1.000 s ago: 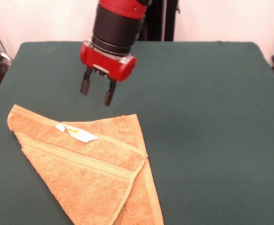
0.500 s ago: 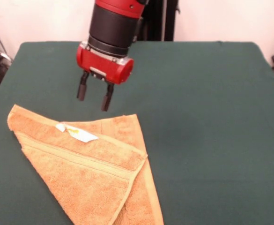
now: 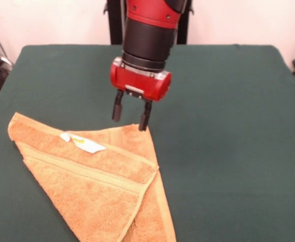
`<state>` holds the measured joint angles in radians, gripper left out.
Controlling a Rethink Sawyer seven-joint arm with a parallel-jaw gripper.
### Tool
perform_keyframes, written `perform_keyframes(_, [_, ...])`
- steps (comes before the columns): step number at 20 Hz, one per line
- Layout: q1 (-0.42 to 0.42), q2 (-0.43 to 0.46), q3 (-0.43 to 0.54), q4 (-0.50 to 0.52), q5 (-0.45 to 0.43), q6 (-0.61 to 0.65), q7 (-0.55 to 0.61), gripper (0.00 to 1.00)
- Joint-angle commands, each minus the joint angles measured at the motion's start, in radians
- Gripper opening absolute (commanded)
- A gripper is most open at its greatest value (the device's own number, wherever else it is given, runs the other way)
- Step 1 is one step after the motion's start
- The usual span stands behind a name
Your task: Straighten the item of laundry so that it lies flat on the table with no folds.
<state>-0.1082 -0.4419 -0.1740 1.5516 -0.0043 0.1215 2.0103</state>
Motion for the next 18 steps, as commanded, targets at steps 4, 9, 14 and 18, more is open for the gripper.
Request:
perform_keyframes(4, [0.097, 0.135, 0.009, -0.058, 0.047, 0.087, 0.15, 1.0])
perform_keyframes(9, [0.095, 0.194, 0.003, -0.1, 0.046, 0.062, 0.142, 1.0])
perform_keyframes(14, [0.119, 0.248, -0.027, -0.148, 0.059, 0.081, 0.149, 1.0])
perform_keyframes(18, [0.14, 0.278, -0.051, -0.181, 0.069, 0.112, 0.151, 1.0])
